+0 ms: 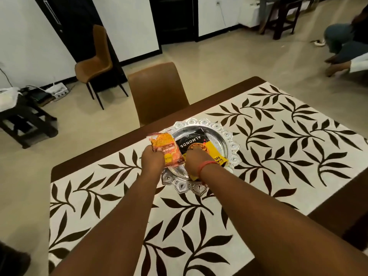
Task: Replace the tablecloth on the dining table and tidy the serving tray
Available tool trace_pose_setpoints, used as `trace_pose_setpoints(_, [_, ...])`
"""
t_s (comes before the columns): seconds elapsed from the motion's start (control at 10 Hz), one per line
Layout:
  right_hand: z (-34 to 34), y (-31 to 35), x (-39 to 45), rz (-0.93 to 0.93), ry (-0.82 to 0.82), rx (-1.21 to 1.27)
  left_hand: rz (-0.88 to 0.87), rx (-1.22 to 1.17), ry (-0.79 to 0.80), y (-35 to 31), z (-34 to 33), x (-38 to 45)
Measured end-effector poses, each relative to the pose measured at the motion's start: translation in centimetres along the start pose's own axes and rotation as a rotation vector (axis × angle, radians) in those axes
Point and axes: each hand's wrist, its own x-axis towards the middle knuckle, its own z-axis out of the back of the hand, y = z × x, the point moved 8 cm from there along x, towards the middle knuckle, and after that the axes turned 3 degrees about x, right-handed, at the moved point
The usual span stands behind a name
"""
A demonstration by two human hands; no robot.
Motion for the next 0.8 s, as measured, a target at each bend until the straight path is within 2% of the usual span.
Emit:
trace_pose_setpoints(0.2, [-0.6,-3.2,0.0,-0.088,-0.061,0.076,-0.026,0.145,0.073,0.1,-3.1,-0.1])
trace_pose_setpoints(0.4, [-1.2,-3.6,-0.4,-0.090,-0.111,0.138,-0.064,0.387,0.060,-0.6,-3.7,0.2])
trace_pose_setpoints(0.6, [-1.0,-3.6,-1.1,-0.052,-0.199,0.218,-0.322,0.724,-0.011,-3.0,-2.8,-1.4])
trace_pose_setpoints(0.7, [-0.6,-3.3,-2.2,-0.028,-0.276,0.230,-0.417,0.808,-0.026,-2.7,-1.9,-1.6])
trace_pose_setpoints(0.8, [-1.3,-2.8,-3.6,-0.012,-0.282,0.195,-0.521,0.805,-0.032,-2.2,-0.7,-2.4])
